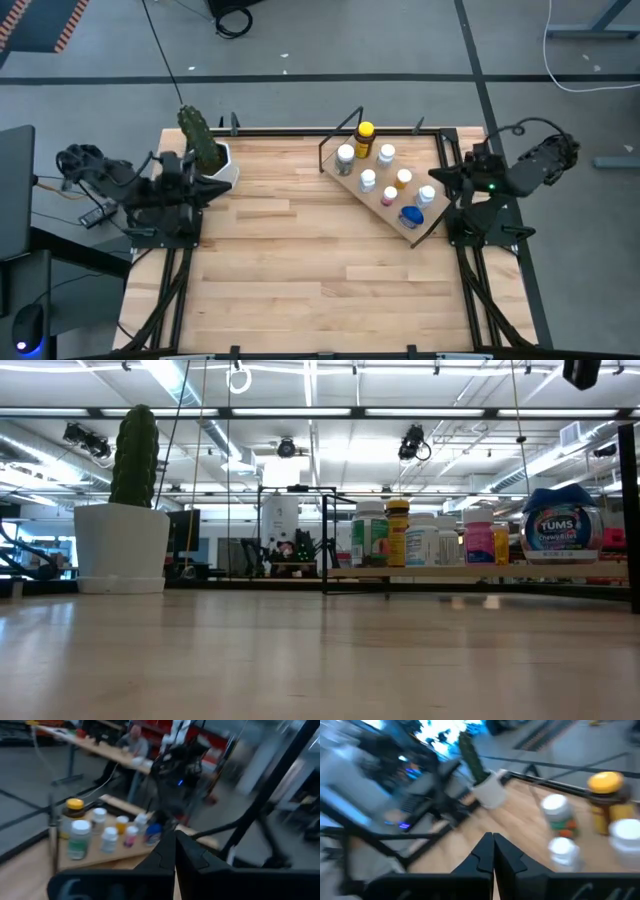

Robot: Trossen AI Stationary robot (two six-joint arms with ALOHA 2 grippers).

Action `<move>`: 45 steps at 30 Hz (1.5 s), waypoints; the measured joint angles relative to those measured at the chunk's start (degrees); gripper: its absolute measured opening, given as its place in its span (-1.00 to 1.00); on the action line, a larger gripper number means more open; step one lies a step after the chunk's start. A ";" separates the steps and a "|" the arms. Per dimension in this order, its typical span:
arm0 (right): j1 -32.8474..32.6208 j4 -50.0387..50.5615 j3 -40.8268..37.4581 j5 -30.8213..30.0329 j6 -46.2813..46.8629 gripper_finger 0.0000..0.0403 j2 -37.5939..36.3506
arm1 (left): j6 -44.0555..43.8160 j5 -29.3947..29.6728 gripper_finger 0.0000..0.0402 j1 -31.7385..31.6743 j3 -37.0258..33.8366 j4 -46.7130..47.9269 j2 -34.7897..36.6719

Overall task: Pick and place medicine bottles onto shelf by color
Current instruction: Return to Home Position

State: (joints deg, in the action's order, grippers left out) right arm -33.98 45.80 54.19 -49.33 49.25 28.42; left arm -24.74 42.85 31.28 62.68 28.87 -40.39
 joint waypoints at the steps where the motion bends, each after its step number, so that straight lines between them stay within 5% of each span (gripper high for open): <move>1: 0.01 -2.99 -1.61 0.89 -1.48 -0.97 -1.55 | 0.15 -0.75 -0.98 -0.52 -3.74 -4.15 1.92; 12: 0.09 -19.94 -13.80 6.88 -9.15 -0.98 -12.38 | -0.06 -8.66 -0.99 -9.32 -31.81 -33.38 17.04; 21: 0.97 -43.62 -28.04 9.39 -16.58 -0.98 -16.51 | -2.69 -18.38 -1.00 -17.43 -46.53 -58.96 18.29; 28: 8.84 -65.99 -39.19 19.73 -18.96 -0.98 -17.87 | -7.47 -24.49 -1.00 -23.90 -56.14 -76.63 18.35; 34: 18.31 -75.71 -45.70 29.20 -14.62 -0.98 -17.81 | -12.18 -27.23 -1.00 -26.39 -58.61 -78.06 18.31; 45: 27.46 -79.29 -50.18 38.58 -14.97 -0.98 -17.81 | -7.50 -28.88 -1.00 -26.36 -58.61 -75.75 18.31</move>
State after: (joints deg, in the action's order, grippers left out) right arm -6.51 -33.50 4.01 -10.75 34.28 10.61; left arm -32.24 13.97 4.93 4.08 -46.88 -22.09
